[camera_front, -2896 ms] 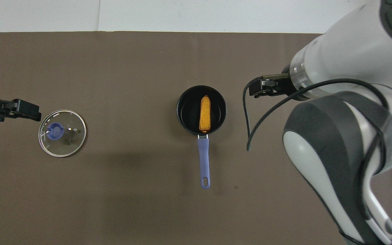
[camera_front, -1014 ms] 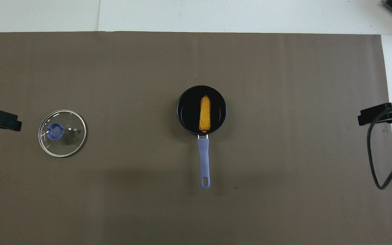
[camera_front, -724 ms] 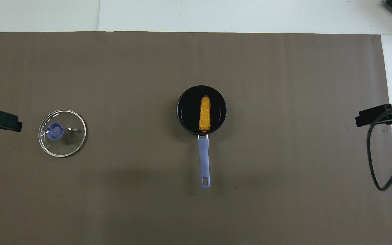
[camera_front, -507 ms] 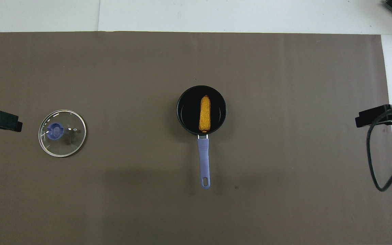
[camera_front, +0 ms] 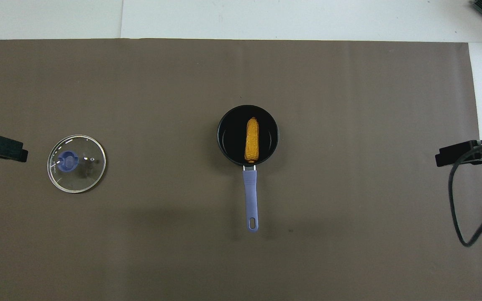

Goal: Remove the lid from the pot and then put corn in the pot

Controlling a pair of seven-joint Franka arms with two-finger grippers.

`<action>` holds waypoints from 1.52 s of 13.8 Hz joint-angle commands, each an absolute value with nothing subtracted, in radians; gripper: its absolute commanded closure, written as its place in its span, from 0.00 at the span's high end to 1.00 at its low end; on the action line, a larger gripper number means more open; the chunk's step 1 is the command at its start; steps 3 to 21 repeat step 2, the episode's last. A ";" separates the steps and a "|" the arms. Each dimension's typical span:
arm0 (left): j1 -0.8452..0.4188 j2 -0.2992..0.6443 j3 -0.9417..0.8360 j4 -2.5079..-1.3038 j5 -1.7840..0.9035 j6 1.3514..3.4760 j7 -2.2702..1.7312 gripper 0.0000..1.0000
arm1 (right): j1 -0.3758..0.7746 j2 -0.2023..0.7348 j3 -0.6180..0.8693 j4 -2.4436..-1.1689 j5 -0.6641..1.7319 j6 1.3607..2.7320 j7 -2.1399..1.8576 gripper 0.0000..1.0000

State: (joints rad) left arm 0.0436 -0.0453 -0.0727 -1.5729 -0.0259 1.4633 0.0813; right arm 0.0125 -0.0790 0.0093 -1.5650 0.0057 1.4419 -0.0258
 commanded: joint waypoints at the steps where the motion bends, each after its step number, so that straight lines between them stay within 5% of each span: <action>1: 0.037 -0.057 -0.069 -1.575 -0.023 1.454 0.080 1.00 | 0.014 -0.121 0.015 -1.625 -0.002 1.483 -0.014 1.00; 21: 0.037 -0.057 -0.071 -1.577 -0.023 1.453 0.081 1.00 | 0.014 -0.121 0.015 -1.624 -0.002 1.483 -0.014 1.00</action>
